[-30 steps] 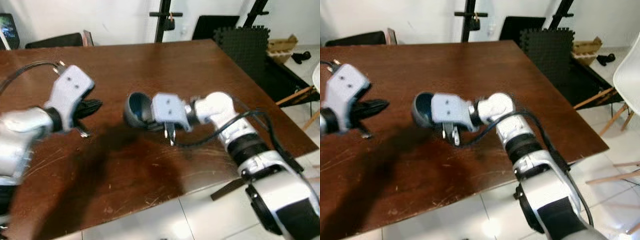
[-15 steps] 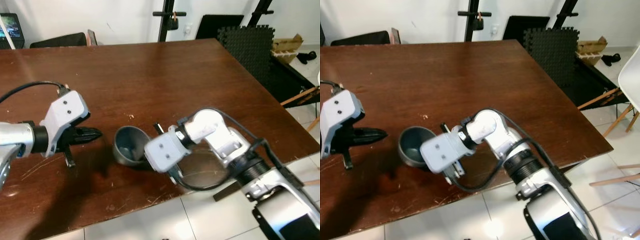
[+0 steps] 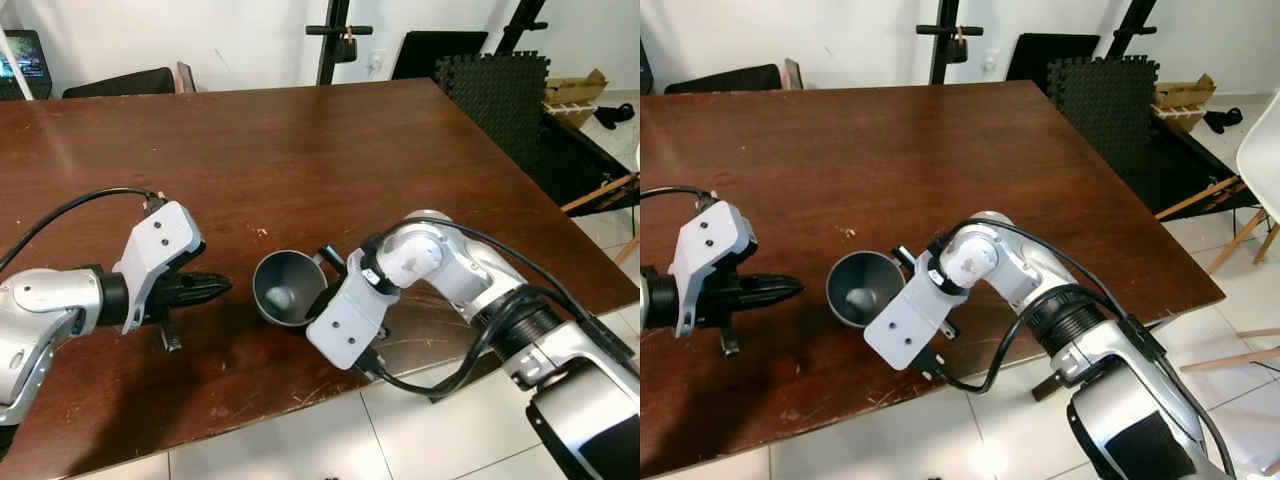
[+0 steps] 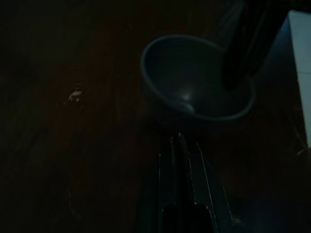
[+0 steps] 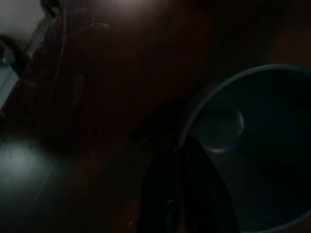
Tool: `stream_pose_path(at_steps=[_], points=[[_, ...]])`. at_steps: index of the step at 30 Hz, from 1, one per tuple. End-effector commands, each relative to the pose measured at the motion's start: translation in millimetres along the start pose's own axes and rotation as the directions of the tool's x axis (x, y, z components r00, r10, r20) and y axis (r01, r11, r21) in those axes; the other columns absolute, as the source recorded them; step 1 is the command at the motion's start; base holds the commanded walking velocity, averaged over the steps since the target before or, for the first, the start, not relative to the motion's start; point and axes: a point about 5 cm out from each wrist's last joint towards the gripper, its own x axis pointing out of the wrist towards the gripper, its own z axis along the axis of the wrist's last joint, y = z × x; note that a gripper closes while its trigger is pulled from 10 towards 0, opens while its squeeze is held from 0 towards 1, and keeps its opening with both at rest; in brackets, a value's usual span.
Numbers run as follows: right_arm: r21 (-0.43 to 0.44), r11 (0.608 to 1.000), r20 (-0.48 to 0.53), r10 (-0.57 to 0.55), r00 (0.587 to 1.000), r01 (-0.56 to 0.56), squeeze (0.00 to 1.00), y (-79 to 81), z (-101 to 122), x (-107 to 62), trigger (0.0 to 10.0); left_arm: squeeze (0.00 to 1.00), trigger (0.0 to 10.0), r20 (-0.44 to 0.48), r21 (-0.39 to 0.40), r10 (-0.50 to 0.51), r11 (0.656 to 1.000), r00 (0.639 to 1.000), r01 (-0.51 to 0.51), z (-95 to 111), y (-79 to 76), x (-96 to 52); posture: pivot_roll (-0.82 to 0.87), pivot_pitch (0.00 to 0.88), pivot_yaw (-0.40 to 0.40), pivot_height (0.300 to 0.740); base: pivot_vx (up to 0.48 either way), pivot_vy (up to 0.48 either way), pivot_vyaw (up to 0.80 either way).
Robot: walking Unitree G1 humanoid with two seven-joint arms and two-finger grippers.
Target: Setting the table
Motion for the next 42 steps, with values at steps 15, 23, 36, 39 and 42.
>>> stream_pose_path(at_steps=[15,23,36,39,42], points=[[0.318,0.829,0.087,-0.508,0.857,0.459,0.00,-49.2,-7.0,-18.2,10.0,0.00,10.0,0.020,-0.031,-0.025,0.999,0.999,0.025,-1.5,-12.9,9.5,0.08,0.240,-0.028,0.740,0.000,0.000,0.00],[0.489,0.692,0.018,-0.617,0.787,0.532,0.00,-45.8,-25.7,-36.5,10.0,0.00,10.0,0.024,-0.033,-0.023,0.999,0.999,0.024,-0.9,-13.8,10.0,0.09,0.234,-0.024,0.740,0.000,0.000,0.00],[0.975,0.069,-0.088,-0.751,0.654,0.211,0.00,12.4,-70.3,-33.7,10.0,0.00,10.0,0.188,-0.203,0.191,0.967,0.963,-0.152,15.8,11.0,19.6,0.07,0.237,-0.023,0.740,0.000,0.000,0.00],[0.993,0.037,-0.046,-0.753,0.657,0.113,0.00,21.3,-65.4,-20.4,10.0,0.00,10.0,0.209,-0.253,0.317,0.931,0.925,-0.262,21.1,24.7,21.5,0.07,0.237,-0.026,0.740,0.000,0.000,0.00],[0.998,-0.029,-0.063,-0.746,0.663,0.062,0.00,28.7,-63.3,-4.0,10.0,0.00,10.0,0.221,-0.305,0.389,0.899,0.895,-0.315,24.6,32.1,26.1,0.07,0.237,-0.026,0.740,0.000,0.000,0.00]])
